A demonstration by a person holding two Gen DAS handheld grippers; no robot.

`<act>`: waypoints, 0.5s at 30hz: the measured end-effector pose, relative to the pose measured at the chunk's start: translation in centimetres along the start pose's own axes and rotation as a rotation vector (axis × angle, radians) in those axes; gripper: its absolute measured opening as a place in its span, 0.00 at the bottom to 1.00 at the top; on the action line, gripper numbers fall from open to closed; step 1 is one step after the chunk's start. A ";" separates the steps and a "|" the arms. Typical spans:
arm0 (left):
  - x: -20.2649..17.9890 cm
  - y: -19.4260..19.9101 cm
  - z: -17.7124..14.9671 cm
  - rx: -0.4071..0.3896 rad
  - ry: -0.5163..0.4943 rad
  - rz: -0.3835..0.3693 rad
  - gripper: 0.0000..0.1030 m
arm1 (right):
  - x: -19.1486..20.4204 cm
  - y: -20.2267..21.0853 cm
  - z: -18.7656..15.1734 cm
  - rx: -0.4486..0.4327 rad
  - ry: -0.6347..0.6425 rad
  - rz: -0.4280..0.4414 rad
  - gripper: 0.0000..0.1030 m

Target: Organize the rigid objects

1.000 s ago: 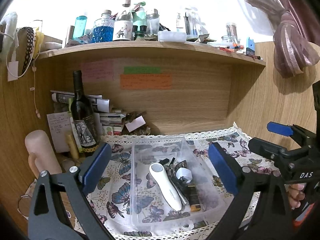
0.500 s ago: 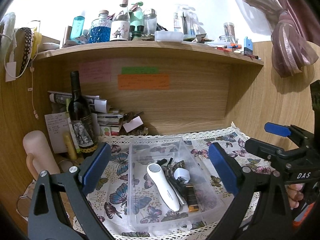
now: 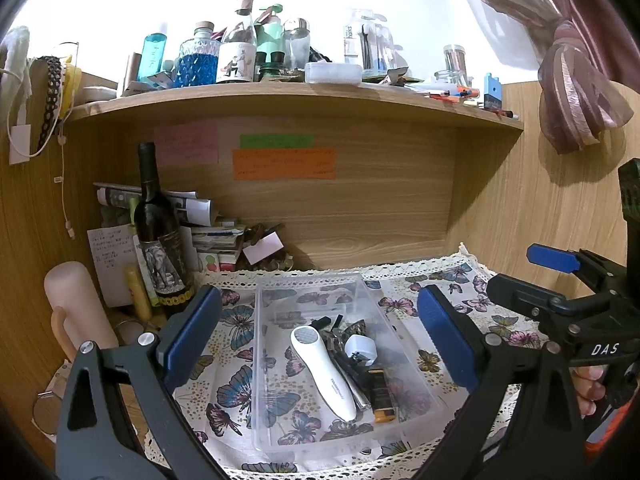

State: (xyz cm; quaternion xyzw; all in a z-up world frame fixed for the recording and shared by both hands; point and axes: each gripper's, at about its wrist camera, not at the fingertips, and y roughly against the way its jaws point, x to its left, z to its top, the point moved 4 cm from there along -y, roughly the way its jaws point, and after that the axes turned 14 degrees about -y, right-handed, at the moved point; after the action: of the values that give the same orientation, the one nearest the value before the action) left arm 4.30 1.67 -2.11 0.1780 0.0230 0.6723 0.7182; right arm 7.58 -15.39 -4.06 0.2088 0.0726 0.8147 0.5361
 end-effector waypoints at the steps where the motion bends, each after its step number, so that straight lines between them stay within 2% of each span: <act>1: 0.0 0.0 0.0 0.000 -0.001 0.001 0.97 | 0.0 0.0 0.0 0.000 0.000 0.000 1.00; 15: 0.1 0.0 0.0 -0.001 0.006 0.000 0.97 | 0.5 0.3 0.0 -0.009 0.002 -0.003 1.00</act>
State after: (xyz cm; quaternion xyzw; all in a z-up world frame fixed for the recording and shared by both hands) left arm 4.26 1.76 -2.11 0.1758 0.0249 0.6729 0.7181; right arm 7.17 -15.10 -3.79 0.2055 0.0698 0.8143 0.5383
